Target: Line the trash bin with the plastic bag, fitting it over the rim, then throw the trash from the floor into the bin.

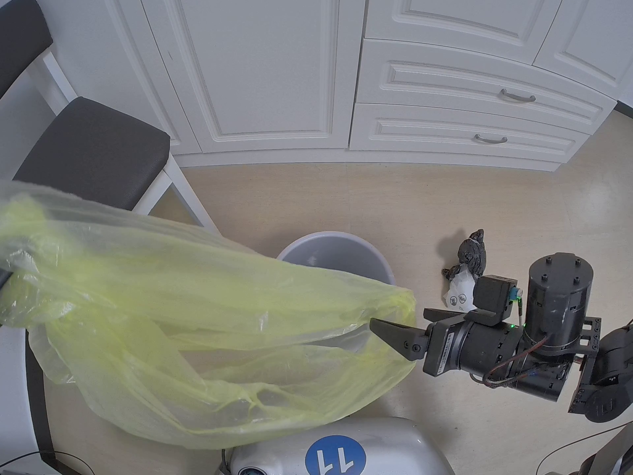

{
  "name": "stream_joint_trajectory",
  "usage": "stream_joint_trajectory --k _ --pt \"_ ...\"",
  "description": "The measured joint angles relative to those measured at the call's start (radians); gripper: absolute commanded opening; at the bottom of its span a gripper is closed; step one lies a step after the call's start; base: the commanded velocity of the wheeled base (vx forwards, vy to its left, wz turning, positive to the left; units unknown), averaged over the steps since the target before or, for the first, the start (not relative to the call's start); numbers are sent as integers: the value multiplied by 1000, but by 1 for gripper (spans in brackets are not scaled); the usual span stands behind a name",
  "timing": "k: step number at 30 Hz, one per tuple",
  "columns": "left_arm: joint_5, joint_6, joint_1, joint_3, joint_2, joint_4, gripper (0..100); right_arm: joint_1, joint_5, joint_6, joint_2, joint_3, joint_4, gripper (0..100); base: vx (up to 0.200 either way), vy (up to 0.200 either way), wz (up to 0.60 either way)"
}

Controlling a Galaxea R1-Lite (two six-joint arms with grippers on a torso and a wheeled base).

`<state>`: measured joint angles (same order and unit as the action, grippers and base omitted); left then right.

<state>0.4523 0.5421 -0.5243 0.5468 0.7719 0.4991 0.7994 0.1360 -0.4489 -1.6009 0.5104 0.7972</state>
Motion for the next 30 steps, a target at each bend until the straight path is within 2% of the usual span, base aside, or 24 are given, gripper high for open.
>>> stream_joint_trajectory --k 3,11,18,30 --pt "0 0 -8 0 1 0 0 2 -7 -3 4 -4 34 100 0 0 0" --pt "0 -1 -15 -1 5 0 0 28 -87 -11 -7 -49 154 100 0 0 0" --pt "0 0 -16 0 6 17 0 39 -89 -13 -53 -80 297 100 0 0 0" --pt "0 -1 -16 -5 6 58 0 27 -84 -14 -124 -101 438 100 0 0 0"
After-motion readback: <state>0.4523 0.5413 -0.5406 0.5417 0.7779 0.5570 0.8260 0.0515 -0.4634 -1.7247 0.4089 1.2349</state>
